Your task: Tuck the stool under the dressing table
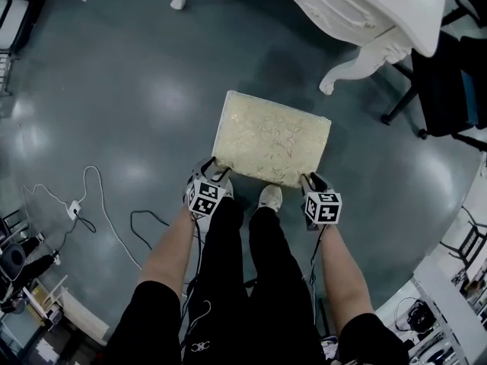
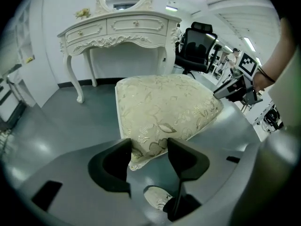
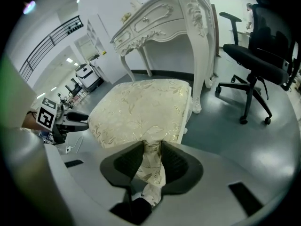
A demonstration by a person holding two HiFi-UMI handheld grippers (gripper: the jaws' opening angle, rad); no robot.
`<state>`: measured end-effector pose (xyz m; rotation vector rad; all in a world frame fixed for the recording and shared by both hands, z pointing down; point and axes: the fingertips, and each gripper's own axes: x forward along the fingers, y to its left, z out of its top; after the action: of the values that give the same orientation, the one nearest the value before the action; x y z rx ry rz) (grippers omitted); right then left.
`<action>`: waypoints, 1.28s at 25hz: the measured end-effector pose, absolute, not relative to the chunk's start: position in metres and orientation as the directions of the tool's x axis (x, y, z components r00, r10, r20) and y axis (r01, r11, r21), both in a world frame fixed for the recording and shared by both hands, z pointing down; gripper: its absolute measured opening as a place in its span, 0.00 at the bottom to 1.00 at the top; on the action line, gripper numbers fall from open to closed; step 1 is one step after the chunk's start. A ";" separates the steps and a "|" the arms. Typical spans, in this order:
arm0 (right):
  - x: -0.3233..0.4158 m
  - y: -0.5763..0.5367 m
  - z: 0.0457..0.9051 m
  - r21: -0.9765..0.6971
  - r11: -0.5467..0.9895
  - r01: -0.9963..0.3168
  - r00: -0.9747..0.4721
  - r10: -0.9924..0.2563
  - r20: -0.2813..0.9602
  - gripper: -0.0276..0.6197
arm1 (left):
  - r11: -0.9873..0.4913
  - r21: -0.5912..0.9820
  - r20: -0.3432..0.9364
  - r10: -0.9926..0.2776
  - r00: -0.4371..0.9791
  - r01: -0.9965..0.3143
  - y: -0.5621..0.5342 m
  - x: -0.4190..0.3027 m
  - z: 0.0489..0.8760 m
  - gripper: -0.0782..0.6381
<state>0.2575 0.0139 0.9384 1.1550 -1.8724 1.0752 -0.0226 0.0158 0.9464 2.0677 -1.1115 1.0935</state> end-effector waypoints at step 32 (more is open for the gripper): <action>0.064 -0.251 0.929 -0.164 0.126 -0.978 -0.202 -0.425 0.882 0.25 | -0.594 0.053 0.863 -0.376 0.336 -0.803 -0.290 -0.213 0.941 0.45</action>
<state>0.0645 -0.2510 0.9290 1.3687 -1.7254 1.0336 -0.2131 -0.2900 0.9409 2.1286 -1.0319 1.1869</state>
